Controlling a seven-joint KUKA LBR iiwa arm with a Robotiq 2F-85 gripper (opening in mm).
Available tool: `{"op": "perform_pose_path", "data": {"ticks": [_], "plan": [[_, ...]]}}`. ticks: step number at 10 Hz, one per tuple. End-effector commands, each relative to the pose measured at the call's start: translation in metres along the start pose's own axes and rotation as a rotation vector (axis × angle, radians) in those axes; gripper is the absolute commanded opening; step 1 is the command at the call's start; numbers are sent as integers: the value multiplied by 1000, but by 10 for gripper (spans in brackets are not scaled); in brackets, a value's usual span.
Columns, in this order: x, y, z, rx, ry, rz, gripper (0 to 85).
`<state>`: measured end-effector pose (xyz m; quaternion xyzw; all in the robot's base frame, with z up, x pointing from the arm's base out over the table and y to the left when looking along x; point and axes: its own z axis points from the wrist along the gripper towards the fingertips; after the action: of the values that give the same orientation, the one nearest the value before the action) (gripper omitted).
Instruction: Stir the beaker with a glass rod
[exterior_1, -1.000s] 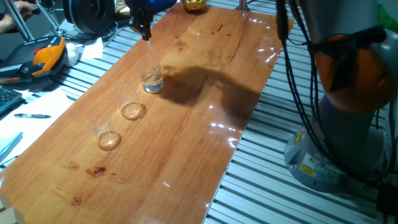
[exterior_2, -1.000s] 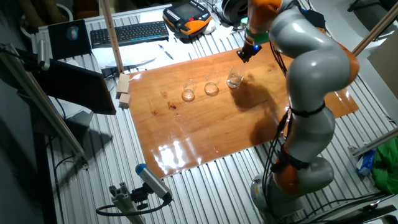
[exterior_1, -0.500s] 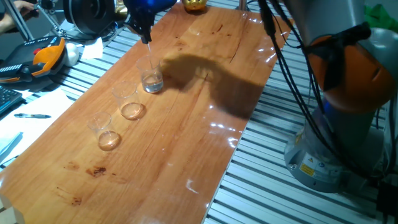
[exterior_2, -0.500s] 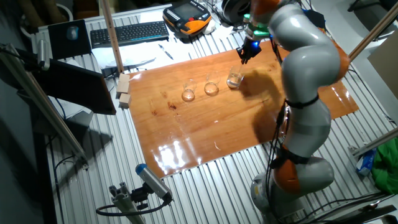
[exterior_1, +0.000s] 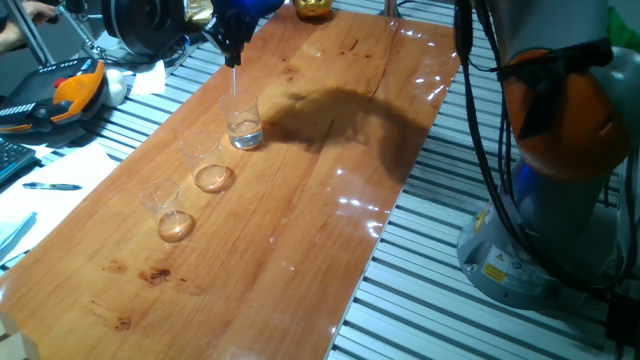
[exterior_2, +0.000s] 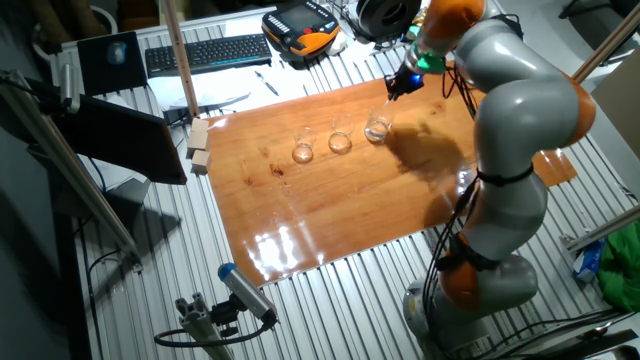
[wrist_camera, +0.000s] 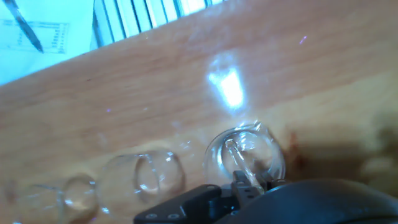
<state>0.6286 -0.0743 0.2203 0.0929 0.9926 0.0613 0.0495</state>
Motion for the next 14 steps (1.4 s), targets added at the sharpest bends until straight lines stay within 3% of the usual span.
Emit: {"op": "perform_pose_path", "data": {"ticks": [1,3,4,5,6,7,8,9,11,12,13,14], "plan": [[0,-1,-4,129,-23,-280,0],[2,-1,-10,215,133,-414,0],[3,-1,-11,217,206,-421,0],[4,-1,-11,193,297,-352,0],[6,0,-9,151,361,-249,0],[7,1,-5,94,367,-141,0],[7,3,-1,30,327,-21,0],[5,4,4,-26,243,88,0],[2,3,12,-100,122,190,0],[0,1,13,-100,37,162,0],[-2,-2,9,-45,-4,37,0],[-3,-4,7,-24,43,-88,0]]}}
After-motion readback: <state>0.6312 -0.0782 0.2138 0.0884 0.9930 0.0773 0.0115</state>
